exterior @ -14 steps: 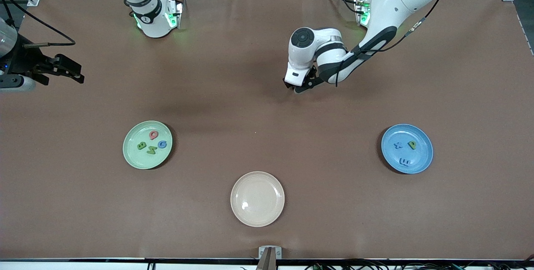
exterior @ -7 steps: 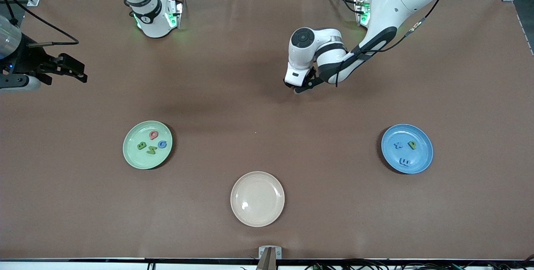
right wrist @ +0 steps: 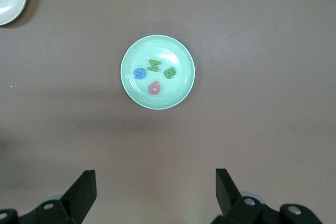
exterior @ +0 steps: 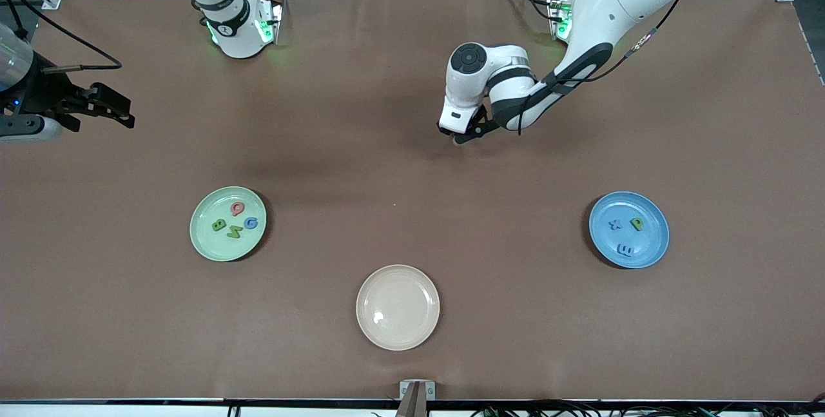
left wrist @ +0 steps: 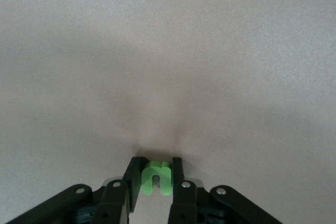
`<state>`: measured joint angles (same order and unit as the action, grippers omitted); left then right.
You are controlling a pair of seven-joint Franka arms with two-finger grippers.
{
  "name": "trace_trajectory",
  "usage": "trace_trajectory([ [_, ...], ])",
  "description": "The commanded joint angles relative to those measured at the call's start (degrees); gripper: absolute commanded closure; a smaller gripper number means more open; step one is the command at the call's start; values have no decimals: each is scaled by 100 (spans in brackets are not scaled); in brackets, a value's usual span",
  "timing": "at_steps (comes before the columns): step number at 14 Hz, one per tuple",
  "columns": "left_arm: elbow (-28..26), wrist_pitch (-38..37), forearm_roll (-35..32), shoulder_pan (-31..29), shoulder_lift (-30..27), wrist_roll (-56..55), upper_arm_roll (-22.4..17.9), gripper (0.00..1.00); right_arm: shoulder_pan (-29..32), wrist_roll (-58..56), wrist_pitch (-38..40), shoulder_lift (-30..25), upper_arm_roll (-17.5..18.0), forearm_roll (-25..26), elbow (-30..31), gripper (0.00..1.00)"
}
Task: Sort upper and lower case letters into plates
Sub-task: 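Close the left gripper on the green n and lift it, then carry the green n with the left gripper to the blue plate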
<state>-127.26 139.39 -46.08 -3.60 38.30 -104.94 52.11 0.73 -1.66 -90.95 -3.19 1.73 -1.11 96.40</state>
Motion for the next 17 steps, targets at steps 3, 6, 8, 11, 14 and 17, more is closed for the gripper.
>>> trace_trajectory([
  [3,-18,114,-199,-62,29,-88,-25,85,6,69,-55,-76,12,-38,54,0],
  [6,-10,79,-191,-175,-155,-88,19,87,-82,69,-99,-67,12,-38,45,0],
  [8,-10,1,-182,-455,-279,-10,263,89,-65,69,-29,-85,3,-29,63,0],
  [11,69,-506,-130,-1683,-236,648,1316,90,-47,69,-90,-76,-14,-29,54,0],
  [14,490,-1464,221,-2424,-200,1543,2135,90,-56,69,-195,-76,-14,-29,54,0],
  [17,1236,-2765,573,-2812,-200,2791,2698,90,-91,69,-221,-76,3,-29,45,0],
])
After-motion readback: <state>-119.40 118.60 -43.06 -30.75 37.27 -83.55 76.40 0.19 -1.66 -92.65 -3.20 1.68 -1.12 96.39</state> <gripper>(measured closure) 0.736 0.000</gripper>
